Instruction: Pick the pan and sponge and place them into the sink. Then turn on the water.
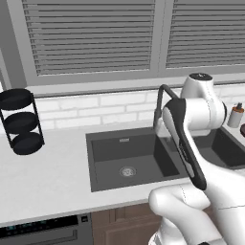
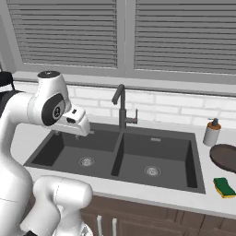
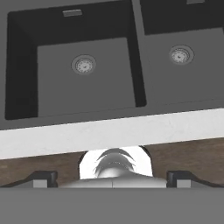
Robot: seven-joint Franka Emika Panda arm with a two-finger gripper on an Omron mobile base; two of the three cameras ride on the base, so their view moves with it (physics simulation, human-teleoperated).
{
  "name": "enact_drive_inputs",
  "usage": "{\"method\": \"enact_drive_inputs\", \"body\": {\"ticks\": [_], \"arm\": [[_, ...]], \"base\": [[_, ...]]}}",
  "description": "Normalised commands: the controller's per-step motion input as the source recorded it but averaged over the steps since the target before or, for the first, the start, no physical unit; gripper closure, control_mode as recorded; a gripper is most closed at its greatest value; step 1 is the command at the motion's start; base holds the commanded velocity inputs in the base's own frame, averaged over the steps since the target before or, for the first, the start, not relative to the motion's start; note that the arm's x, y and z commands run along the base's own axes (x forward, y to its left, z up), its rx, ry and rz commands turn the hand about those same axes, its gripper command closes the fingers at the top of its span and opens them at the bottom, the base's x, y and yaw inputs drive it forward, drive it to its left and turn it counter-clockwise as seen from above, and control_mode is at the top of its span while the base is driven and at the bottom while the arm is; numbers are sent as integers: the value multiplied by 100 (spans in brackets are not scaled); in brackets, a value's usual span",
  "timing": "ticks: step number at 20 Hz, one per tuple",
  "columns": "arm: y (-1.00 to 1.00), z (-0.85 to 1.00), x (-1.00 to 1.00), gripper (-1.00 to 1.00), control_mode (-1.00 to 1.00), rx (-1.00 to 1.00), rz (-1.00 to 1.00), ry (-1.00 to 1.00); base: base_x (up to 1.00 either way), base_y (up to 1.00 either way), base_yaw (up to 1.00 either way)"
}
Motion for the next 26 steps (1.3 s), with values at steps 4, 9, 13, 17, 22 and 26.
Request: {"method": "enact_drive_inputs", "body": {"ticks": [4,9,13,17,22,26], "arm": [[-5,0,-15,-100,100,0,-6,-2],[0,0,0,-100,100,0,0,0],[0,0,0,-100,100,0,0,0],[0,0,0,-100,100,0,0,0],[0,0,0,-100,100,0,0,0],[0,0,0,-100,100,0,0,0]], "base": [[-4,-3,-1],[-14,-26,-4],[-13,-43,-1],[-11,-51,0],[-10,-53,0],[-9,-51,0]]}}
